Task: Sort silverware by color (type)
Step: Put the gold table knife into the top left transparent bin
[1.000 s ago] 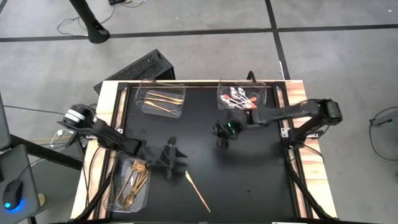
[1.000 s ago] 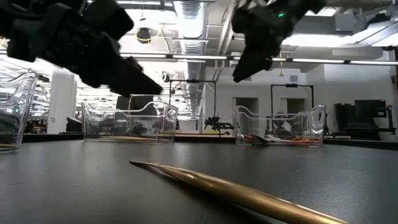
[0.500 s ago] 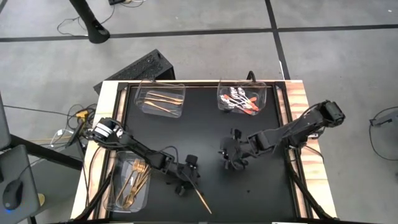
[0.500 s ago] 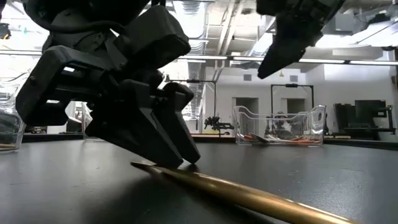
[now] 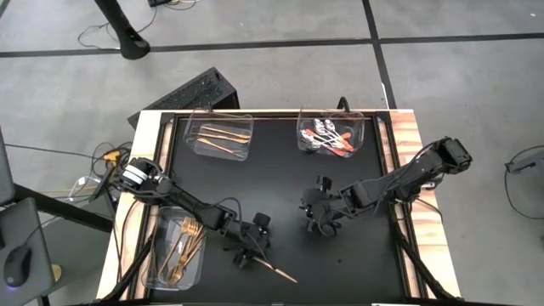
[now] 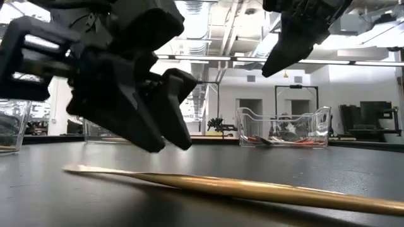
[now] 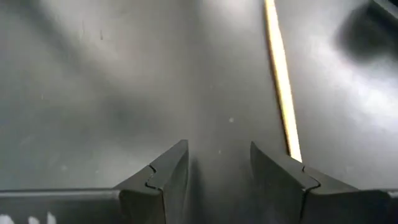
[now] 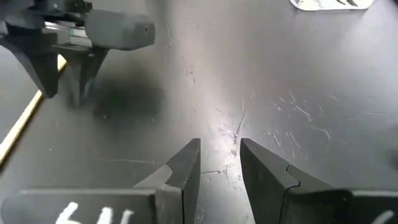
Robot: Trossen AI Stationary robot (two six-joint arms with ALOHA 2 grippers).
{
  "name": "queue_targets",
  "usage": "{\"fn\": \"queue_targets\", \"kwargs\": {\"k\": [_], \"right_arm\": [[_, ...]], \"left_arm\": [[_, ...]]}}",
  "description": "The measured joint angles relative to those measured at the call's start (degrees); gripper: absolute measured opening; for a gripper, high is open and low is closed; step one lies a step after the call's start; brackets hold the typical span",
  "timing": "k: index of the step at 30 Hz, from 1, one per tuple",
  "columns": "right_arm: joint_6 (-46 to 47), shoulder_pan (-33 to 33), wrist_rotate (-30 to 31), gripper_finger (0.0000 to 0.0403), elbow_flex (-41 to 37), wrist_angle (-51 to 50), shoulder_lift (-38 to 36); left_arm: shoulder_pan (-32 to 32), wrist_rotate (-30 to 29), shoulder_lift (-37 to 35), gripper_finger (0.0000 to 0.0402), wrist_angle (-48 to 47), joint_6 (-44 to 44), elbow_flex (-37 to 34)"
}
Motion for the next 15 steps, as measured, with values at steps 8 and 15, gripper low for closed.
{"fn": "queue_targets", "kwargs": {"k": [8, 15], "right_arm": [[0.4, 0.0, 0.0, 0.0134, 0.0, 0.2, 0.0], [0.5, 0.0, 0.0, 0.0134, 0.0, 0.4, 0.0]], "left_arm": [[-1.5, 5.1, 0.0, 0.0157, 2.8, -4.0, 0.1], [-7.1, 3.7, 1.7, 0.0151, 6.9, -8.3, 0.1]]}}
